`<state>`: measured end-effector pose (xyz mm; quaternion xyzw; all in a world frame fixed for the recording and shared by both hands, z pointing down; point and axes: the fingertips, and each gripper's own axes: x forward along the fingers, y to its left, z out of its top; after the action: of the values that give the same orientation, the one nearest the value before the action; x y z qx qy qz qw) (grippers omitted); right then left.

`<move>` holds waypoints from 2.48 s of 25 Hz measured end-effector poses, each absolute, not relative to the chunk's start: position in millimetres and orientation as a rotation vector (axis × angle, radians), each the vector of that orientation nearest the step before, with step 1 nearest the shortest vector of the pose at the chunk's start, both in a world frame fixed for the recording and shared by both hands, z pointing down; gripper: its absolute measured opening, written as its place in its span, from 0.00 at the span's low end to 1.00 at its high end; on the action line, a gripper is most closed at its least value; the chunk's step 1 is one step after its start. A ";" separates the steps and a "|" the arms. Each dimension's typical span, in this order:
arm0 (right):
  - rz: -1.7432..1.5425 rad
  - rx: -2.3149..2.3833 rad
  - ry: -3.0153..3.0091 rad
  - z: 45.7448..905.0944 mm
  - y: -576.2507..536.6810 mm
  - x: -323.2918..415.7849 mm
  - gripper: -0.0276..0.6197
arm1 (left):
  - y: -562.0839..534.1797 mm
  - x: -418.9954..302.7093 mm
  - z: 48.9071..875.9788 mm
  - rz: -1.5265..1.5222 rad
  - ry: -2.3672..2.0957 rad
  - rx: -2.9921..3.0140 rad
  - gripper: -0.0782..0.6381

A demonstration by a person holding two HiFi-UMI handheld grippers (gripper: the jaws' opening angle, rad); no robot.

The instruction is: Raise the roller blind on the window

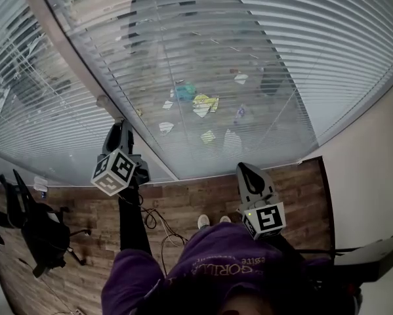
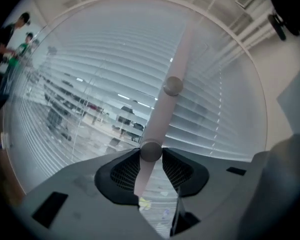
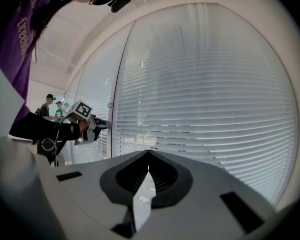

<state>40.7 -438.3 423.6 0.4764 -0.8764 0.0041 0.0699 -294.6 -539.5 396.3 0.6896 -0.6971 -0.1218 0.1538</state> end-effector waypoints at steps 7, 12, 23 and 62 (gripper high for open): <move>0.017 1.428 -2.640 423.8 -438.9 36.6 0.04 | -542.9 -292.9 397.1 0.271 -2.331 2.126 0.28; 0.015 1.423 -2.638 424.9 -441.2 30.8 0.04 | -541.6 -293.9 398.2 0.617 -2.516 2.109 0.28; 0.008 1.440 -2.642 420.5 -446.8 32.3 0.04 | -542.8 -297.3 394.4 0.405 -2.430 2.059 0.27; -0.026 1.418 -2.649 416.2 -447.7 32.7 0.04 | -540.3 -300.0 394.4 -0.123 -2.060 1.789 0.27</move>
<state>32.7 -447.7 416.2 0.4708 -0.8795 -0.0087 0.0684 -300.0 -540.3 394.4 0.6414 -0.7383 -0.0440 0.2039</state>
